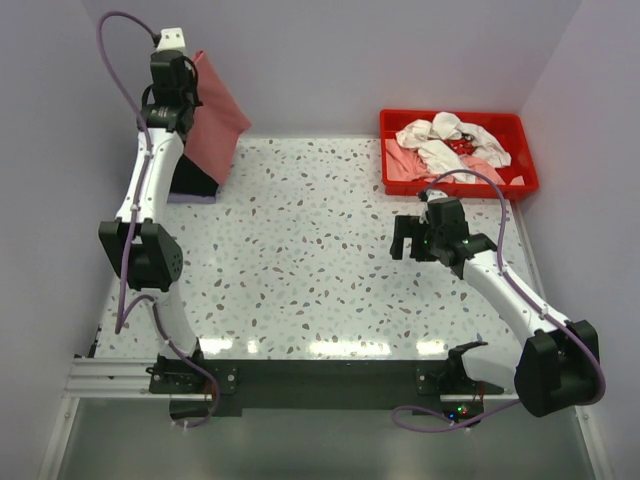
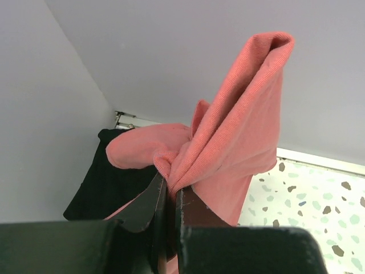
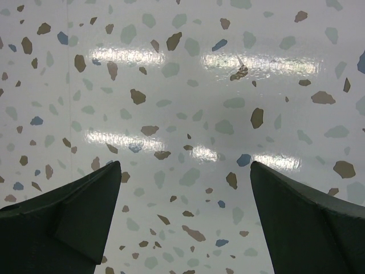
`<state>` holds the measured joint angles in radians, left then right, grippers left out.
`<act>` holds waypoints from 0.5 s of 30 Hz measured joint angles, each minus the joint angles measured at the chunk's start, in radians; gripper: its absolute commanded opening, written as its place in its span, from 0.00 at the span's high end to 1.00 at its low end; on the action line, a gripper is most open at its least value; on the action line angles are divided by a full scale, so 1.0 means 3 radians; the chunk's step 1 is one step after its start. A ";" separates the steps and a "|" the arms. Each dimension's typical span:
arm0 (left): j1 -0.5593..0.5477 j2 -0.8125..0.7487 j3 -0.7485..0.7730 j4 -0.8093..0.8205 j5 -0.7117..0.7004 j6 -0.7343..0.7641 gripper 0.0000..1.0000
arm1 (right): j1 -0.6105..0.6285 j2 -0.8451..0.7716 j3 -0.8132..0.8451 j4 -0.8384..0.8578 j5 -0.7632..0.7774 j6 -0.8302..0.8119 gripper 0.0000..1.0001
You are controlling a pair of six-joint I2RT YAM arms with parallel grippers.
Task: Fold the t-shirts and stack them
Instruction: Neatly place the folded tshirt to the corner
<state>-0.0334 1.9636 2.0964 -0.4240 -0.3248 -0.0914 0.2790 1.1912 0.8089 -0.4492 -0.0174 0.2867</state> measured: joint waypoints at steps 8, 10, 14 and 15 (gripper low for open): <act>0.0301 0.0136 -0.0001 0.0022 0.0172 -0.0070 1.00 | -0.0001 0.0000 0.0000 -0.0003 0.0001 0.0000 0.01; 0.0387 0.0224 -0.0006 0.0043 0.0220 -0.0078 1.00 | -0.0003 0.0000 0.0000 -0.0004 0.0001 0.0000 0.01; 0.0572 0.0446 -0.0041 0.0064 0.0314 -0.0132 1.00 | -0.0003 0.0000 0.0000 -0.0008 0.0010 -0.0001 0.01; 0.0617 0.0500 -0.0048 0.0064 0.0336 -0.0155 1.00 | -0.0003 0.0000 0.0000 -0.0009 0.0017 -0.0001 0.01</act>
<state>0.1516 2.1136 2.0819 -0.4049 -0.2241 -0.1379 0.2783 1.1912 0.8089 -0.4519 -0.0124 0.2863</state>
